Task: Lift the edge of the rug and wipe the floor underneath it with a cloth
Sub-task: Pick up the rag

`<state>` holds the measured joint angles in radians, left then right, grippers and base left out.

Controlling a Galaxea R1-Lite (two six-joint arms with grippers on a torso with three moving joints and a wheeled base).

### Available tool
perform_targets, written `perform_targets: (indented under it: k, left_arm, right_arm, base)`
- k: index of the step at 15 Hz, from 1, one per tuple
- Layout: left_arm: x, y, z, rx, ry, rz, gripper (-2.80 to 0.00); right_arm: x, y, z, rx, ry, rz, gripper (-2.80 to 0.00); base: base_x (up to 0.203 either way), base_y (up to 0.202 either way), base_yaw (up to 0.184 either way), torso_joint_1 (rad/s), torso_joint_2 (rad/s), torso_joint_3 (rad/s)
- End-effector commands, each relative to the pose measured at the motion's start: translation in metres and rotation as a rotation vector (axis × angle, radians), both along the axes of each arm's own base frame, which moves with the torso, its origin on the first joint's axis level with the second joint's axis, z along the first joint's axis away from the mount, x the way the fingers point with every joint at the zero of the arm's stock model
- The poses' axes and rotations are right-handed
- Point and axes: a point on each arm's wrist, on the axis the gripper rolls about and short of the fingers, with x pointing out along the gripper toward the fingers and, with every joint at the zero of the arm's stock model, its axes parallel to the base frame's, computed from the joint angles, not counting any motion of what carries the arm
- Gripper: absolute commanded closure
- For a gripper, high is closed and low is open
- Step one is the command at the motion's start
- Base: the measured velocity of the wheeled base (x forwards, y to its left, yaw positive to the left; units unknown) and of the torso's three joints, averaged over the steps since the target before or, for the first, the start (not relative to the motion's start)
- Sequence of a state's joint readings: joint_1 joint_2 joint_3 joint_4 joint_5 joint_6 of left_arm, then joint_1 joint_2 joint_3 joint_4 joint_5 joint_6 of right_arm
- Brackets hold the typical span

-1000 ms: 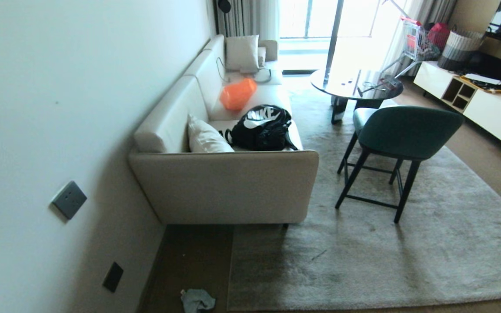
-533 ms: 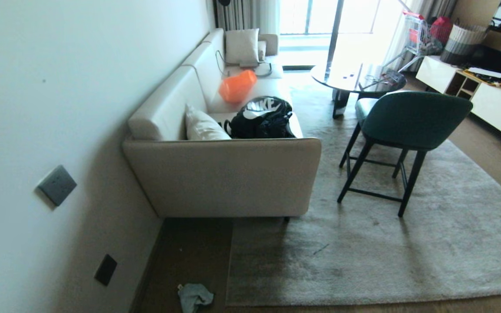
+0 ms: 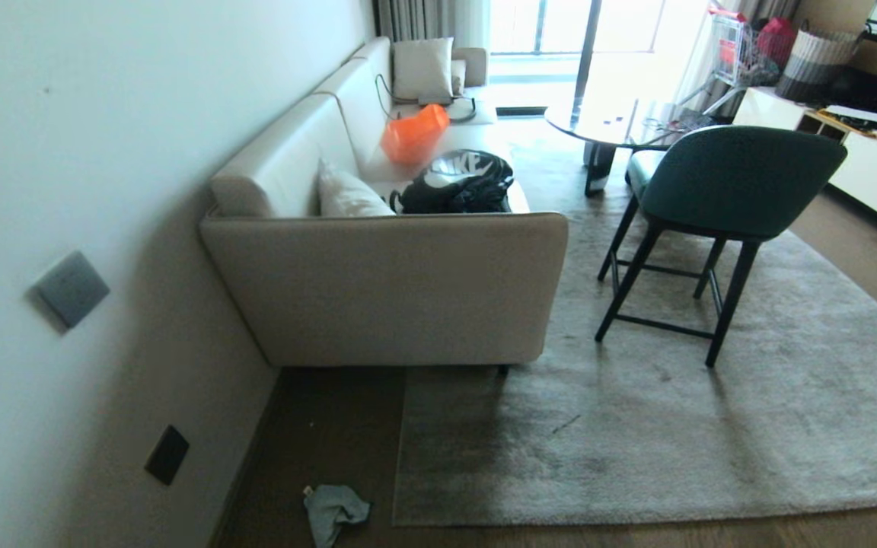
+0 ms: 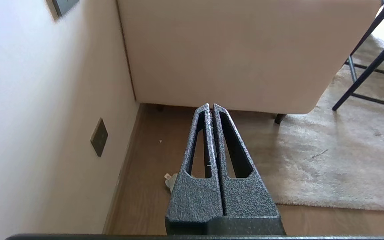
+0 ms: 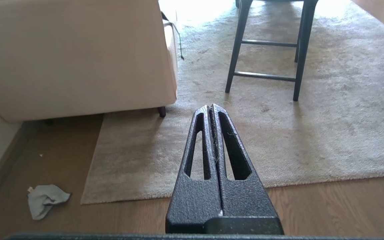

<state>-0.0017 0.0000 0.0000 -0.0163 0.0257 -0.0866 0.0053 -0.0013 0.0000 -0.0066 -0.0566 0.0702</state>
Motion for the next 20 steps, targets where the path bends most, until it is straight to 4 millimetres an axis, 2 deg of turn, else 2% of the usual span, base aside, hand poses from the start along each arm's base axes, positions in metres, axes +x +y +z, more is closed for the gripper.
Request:
perform_targets:
  k: [1, 11, 20]
  left_arm:
    - [0.0, 0.0, 0.0001, -0.001, -0.001, 0.0, 0.0]
    - [0.0, 0.0, 0.0001, -0.001, -0.001, 0.0, 0.0]
    - [0.0, 0.0, 0.0001, -0.001, -0.001, 0.0, 0.0]
  right_arm:
    - [0.0001, 0.0, 0.0, 0.0, 0.002, 0.001, 0.0]
    - [0.0001, 0.0, 0.0, 0.0, 0.002, 0.001, 0.0]
    - [0.0001, 0.0, 0.0001, 0.0, 0.0, 0.001, 0.0]
  base:
    - [0.0, 0.0, 0.0, -0.086, 0.47, 0.384]
    - [0.0, 0.0, 0.0, -0.023, 0.43, 0.408]
    - [0.0, 0.0, 0.0, 0.004, 0.02, 0.022]
